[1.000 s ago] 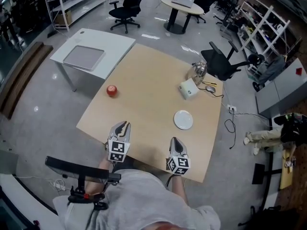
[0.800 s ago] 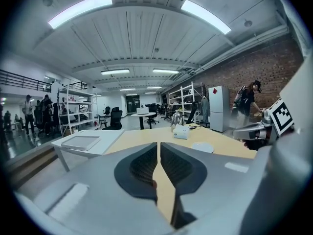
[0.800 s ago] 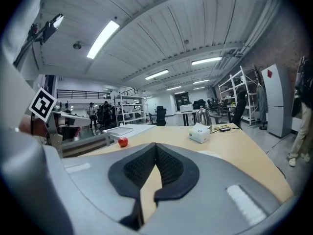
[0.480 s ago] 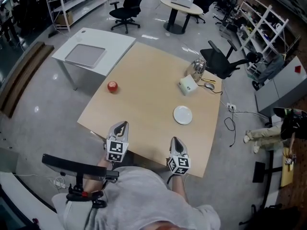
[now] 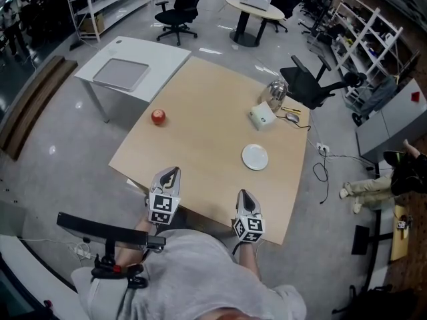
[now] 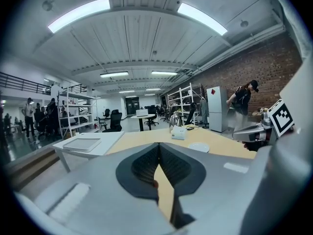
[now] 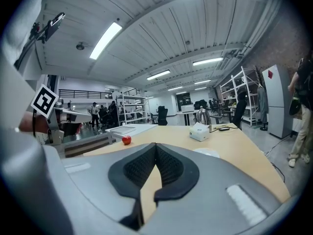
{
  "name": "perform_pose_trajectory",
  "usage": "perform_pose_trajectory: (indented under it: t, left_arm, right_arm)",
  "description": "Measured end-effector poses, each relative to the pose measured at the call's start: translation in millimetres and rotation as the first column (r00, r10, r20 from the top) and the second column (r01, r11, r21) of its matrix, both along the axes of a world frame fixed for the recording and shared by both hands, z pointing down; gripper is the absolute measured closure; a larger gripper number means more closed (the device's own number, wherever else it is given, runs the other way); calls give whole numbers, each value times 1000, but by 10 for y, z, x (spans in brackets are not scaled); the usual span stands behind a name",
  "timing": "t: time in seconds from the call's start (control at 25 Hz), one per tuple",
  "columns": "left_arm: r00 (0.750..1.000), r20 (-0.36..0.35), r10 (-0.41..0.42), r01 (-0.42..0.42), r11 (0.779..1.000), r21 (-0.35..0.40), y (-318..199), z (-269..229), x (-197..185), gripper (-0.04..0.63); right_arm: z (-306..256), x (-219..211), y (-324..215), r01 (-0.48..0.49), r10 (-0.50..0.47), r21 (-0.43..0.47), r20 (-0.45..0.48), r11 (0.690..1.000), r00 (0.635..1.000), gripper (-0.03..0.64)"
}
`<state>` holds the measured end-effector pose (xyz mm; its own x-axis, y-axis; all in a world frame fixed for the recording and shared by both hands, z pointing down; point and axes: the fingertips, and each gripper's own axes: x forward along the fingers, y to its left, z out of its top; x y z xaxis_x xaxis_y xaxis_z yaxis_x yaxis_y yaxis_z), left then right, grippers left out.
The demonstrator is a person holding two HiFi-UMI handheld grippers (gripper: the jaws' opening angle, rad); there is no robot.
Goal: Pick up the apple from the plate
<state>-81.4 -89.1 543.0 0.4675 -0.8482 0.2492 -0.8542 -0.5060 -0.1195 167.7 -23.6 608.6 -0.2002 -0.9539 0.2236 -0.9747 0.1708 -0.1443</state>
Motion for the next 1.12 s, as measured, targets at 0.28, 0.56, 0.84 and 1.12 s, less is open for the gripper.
perform_pose_trajectory:
  t: [0.28,0.56,0.84,1.12]
  left_arm:
    - [1000,3,3,-3,1000,5,39,-31,-28,575]
    - [1000,7,7,-7,1000,6,52,-27,-53,577]
    - [1000,12,-2,2,1000,-3,84,-14,-128,577]
    - [1000,11,-6,6,1000,-5,69,-20,-282,577]
  right_arm:
    - [-29,-48,38,2,-2,3,-9,1000,1000,611]
    - [-16,-80,46,2,-2,0,-4,1000,1000,611]
    - [18,-160,71,13,-13,-11,0,1000,1000,611]
    - [16,-313,52,17,-17,-14,0,1000,1000,611]
